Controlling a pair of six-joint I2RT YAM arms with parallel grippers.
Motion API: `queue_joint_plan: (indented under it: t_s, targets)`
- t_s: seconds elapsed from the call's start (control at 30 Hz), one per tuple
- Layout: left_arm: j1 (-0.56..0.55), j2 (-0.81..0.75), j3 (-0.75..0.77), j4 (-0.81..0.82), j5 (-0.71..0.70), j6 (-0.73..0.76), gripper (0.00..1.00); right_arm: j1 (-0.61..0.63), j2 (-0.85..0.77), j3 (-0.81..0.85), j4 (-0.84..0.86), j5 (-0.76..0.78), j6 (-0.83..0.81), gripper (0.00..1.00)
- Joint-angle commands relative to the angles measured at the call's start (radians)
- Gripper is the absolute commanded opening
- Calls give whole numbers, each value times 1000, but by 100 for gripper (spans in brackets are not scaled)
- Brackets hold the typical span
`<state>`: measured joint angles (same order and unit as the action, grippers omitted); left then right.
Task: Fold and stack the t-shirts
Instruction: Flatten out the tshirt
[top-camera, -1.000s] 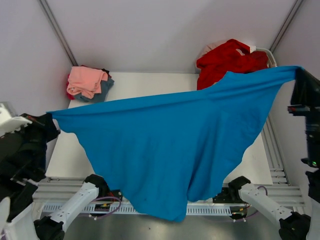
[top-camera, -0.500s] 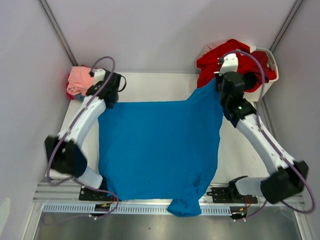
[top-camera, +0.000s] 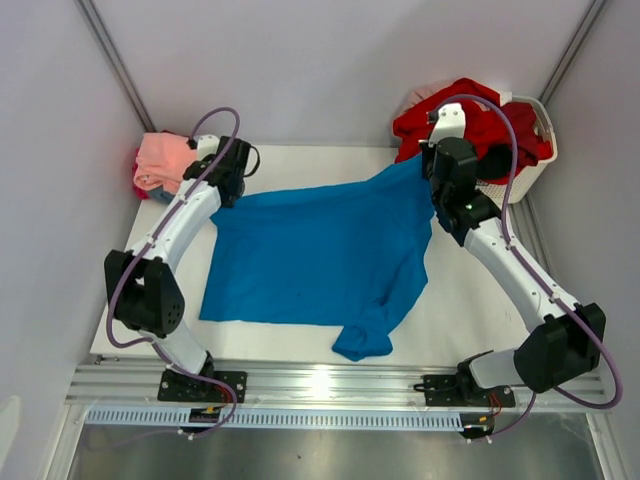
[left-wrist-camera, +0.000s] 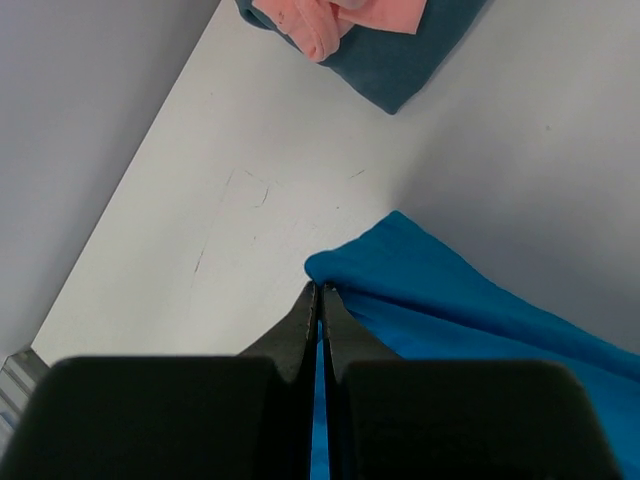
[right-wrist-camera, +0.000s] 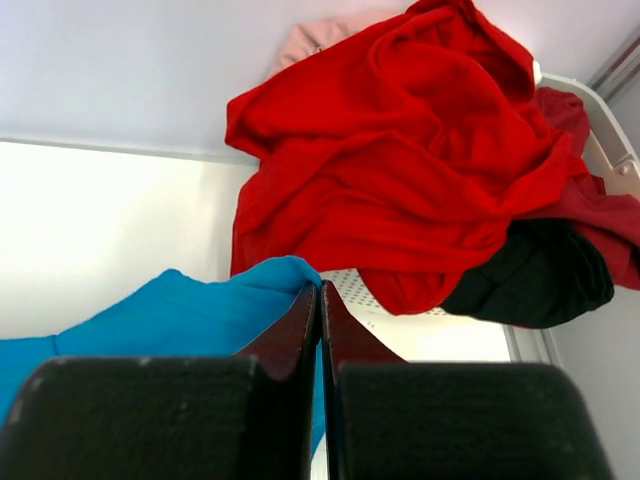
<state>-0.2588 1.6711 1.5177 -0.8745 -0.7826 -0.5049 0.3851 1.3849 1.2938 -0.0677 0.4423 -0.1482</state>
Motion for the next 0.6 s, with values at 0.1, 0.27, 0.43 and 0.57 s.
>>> queue_joint_plan:
  t_s: [0.1, 0.27, 0.43, 0.57]
  targets:
    - [-28, -39, -22, -1, -50, -24, 0, 60, -58, -54, -21, 85, 67, 0]
    - [-57, -37, -71, -23, -60, -67, 1, 78, -119, -135, -75, 96, 169, 0]
    - [-69, -14, -74, -55, -41, -113, 0, 81, -136, -191, -136, 85, 257, 0]
    - [-69, -4, -83, -87, -35, -152, 1, 89, -136, -200, -173, 102, 285, 0]
